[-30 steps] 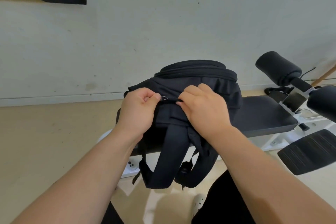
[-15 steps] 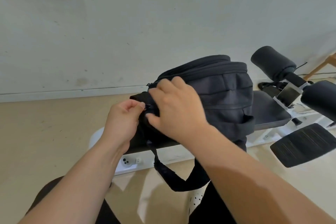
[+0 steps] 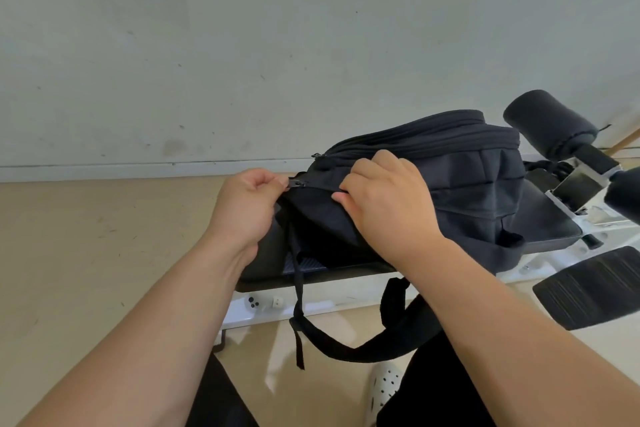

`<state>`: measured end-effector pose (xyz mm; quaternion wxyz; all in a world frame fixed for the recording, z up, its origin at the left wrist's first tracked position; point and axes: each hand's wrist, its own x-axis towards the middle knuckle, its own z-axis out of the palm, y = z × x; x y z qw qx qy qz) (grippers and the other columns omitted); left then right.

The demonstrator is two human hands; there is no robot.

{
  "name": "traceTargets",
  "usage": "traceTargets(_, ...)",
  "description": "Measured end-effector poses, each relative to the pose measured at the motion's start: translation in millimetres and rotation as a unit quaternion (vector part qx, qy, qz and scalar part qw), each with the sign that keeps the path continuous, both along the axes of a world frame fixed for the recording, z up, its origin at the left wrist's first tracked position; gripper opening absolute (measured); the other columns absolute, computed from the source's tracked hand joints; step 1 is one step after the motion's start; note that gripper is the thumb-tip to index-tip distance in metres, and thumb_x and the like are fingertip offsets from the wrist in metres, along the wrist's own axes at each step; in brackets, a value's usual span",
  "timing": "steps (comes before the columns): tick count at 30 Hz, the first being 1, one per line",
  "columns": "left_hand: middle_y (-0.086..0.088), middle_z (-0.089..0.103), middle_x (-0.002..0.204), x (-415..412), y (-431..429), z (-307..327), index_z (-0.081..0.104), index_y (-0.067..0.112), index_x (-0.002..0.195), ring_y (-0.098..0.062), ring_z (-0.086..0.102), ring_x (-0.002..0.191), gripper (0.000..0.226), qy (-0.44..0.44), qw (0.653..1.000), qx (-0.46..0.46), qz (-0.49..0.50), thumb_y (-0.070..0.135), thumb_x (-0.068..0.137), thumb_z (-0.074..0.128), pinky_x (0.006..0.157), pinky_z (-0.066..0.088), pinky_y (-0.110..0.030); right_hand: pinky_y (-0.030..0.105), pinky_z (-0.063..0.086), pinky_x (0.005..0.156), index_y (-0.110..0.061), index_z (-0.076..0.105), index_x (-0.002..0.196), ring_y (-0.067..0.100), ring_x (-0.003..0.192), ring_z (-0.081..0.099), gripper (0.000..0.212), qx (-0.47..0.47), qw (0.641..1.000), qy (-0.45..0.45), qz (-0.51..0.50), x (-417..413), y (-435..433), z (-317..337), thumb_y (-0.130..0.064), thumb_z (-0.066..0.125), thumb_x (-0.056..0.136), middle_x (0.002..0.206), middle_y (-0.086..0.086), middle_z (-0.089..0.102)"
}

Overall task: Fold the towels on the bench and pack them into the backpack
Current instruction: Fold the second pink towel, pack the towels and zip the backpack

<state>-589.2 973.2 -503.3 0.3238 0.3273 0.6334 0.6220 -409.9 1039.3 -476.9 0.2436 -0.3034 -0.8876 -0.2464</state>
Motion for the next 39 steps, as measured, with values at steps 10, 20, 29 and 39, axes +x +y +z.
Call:
traceTargets(10, 0.013, 0.039, 0.043, 7.4, -20.6, -37.1, 0.066, 0.014, 0.08, -0.01, 0.029, 0.045, 0.021, -0.023, 0.999, -0.028, -0.003, 0.02, 0.099, 0.057, 0.047, 0.025, -0.025, 0.04, 0.034, 0.072, -0.019, 0.064, 0.089, 0.027, 0.089, 0.047, 0.044, -0.049, 0.997, -0.035, -0.044, -11.8, -29.0, -7.9, -0.06, 0.065, 0.074, 0.087, -0.001, 0.057)
traceTargets(20, 0.004, 0.033, 0.049, -23.7, -3.7, -37.6, 0.062, 0.009, 0.082, -0.011, 0.025, 0.042, 0.019, -0.043, 0.999, -0.027, 0.011, 0.015, 0.099, 0.057, 0.042, 0.019, -0.02, 0.034, 0.017, 0.068, -0.022, 0.062, 0.066, 0.024, 0.075, 0.046, 0.017, -0.015, 0.999, -0.003, -0.033, -52.4, -8.4, -27.8, -0.02, 0.076, 0.075, 0.068, -0.006, 0.051)
traceTargets(29, 0.004, 0.026, 0.051, -33.9, 10.4, -63.9, 0.059, 0.013, 0.082, -0.01, 0.02, 0.04, 0.02, -0.182, 0.982, -0.045, 0.0, 0.018, 0.101, 0.055, 0.046, 0.012, -0.021, 0.037, 0.044, 0.054, -0.017, 0.067, 0.081, 0.027, 0.08, 0.053, 0.013, -0.096, 0.987, 0.126, -0.004, -57.1, 1.9, -47.4, -0.028, 0.068, 0.087, 0.08, -0.003, 0.059)
traceTargets(39, -0.004, 0.048, 0.056, 49.7, -10.4, -40.9, 0.052, 0.017, 0.073, -0.013, 0.03, 0.041, 0.04, -0.198, 0.971, -0.101, 0.084, 0.046, 0.101, 0.044, 0.039, 0.02, -0.022, 0.035, 0.037, 0.056, -0.016, 0.063, 0.063, 0.027, 0.068, 0.051, 0.03, -0.079, 0.991, 0.11, 0.005, -64.3, -5.4, -37.2, -0.031, 0.07, 0.087, 0.065, 0.001, 0.057)
